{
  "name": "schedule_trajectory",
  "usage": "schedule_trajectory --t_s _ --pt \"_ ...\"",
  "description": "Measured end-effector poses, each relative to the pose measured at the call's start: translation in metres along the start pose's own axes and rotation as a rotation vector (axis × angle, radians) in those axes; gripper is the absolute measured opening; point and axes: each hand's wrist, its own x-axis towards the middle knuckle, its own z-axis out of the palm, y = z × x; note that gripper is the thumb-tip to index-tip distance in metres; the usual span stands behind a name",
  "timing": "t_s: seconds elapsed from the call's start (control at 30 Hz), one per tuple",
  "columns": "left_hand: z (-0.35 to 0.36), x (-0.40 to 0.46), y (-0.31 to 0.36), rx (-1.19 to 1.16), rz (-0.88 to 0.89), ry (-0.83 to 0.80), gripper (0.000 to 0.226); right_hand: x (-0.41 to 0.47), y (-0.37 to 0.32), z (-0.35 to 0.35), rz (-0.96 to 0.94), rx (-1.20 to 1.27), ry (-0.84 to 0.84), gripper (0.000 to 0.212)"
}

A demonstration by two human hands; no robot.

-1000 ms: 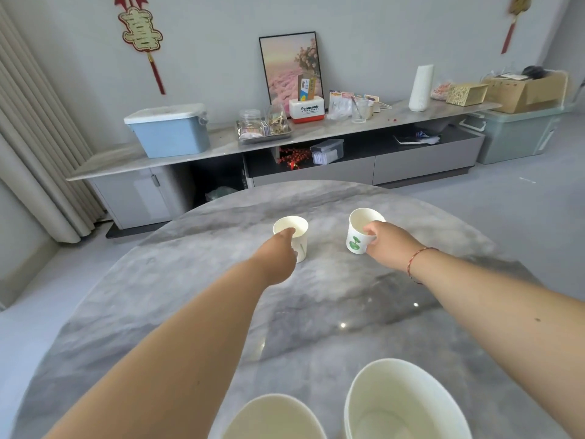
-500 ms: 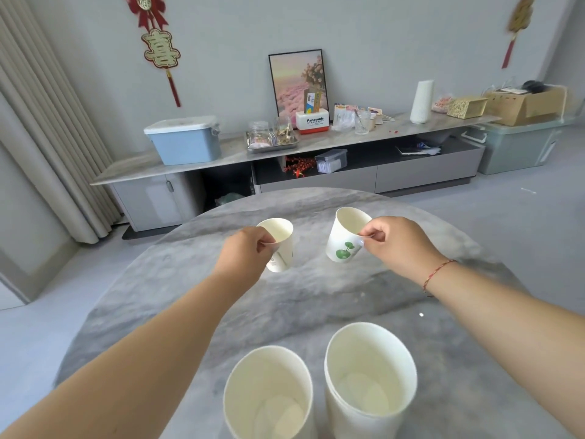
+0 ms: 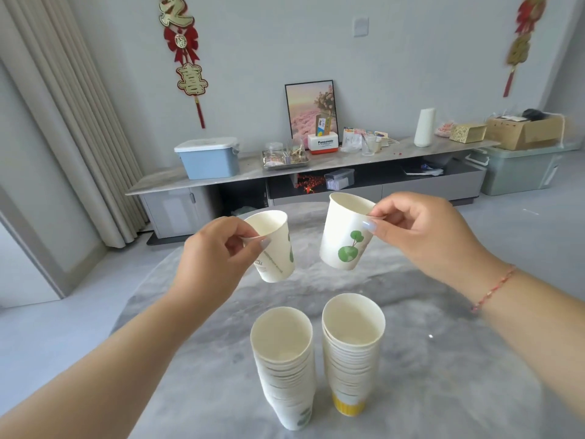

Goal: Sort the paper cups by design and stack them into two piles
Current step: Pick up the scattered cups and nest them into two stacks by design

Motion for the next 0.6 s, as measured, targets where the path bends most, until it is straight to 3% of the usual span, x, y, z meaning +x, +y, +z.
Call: schedule_trajectory --t_s 0.3,0.47,0.6 --pt "-0.036 -0.057 0.026 -0.048 0.220 -0.020 0.018 -0.056 -0.030 -0.015 -0.134 0.003 -0.120 0.009" --pt "-0.032 -0.076 0.018 -0.012 0.233 -0.092 0.018 -0.069 -0.018 -0.008 -0.129 -0.086 -0.203 0.007" --pt "-0.025 -0.091 0.005 0.040 0.220 -0.170 0.048 -0.075 -0.010 -0.003 -0.079 -0.126 -0.251 0.033"
